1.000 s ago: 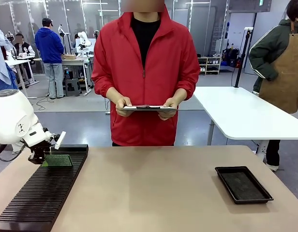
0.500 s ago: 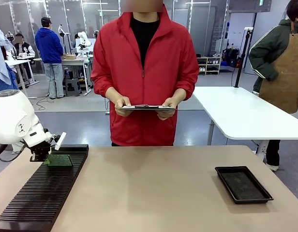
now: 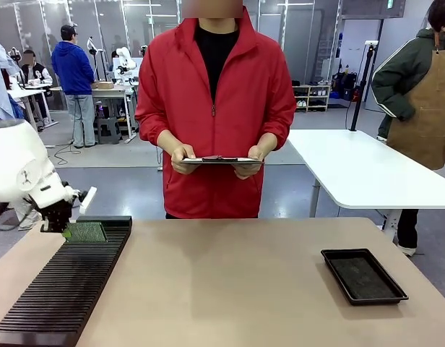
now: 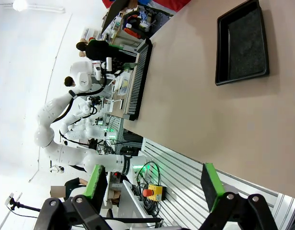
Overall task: Inspect the PCB.
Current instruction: Pick up the Blank PCB and present it to the human.
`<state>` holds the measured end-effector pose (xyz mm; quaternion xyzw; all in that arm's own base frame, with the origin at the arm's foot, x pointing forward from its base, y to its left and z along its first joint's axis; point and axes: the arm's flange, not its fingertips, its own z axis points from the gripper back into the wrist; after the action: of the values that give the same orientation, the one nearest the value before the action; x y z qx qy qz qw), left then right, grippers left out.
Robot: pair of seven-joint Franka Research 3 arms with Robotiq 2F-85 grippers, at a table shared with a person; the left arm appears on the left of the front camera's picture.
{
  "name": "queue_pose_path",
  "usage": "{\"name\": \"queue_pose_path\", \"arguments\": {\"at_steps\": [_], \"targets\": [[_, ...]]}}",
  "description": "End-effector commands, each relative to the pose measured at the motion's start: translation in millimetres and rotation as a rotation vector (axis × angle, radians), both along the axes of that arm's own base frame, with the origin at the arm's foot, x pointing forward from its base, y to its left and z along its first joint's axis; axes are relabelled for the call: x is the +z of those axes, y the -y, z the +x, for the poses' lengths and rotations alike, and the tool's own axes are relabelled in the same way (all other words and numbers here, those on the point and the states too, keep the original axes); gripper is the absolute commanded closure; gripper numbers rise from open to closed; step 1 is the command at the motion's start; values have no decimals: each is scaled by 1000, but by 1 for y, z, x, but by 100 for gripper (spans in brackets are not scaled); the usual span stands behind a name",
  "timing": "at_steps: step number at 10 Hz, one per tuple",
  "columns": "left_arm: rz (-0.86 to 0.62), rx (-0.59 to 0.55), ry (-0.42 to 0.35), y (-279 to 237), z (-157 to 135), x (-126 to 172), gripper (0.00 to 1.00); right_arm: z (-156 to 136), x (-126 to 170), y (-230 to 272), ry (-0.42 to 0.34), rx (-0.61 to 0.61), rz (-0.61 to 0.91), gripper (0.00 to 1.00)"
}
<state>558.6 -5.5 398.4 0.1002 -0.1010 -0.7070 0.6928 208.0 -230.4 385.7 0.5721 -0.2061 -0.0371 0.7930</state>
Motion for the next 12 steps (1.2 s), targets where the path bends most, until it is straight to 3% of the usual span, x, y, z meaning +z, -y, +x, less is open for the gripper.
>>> {"name": "queue_pose_path", "arguments": {"at_steps": [1,2,4,6,7,8,9,12], "targets": [[-111,135,-32,-8,-30,58,100,-1,2,0,25,-2,8,0],[-301,260,-109,-18,-46,76,100,-1,2,0,25,-2,8,0],[-609,367,-239,-25,-60,72,100,-1,2,0,25,-2,8,0],[-754,469,-245,-23,-68,59,100,-1,2,0,25,-2,8,0],[-779,524,-281,-20,-67,53,100,-1,2,0,25,-2,8,0],[-737,489,-260,-18,-66,51,100,-1,2,0,25,-2,8,0],[-738,455,-301,-29,-71,59,100,-1,2,0,25,-2,8,0],[-738,455,-301,-29,-71,59,100,-1,2,0,25,-2,8,0]]}}
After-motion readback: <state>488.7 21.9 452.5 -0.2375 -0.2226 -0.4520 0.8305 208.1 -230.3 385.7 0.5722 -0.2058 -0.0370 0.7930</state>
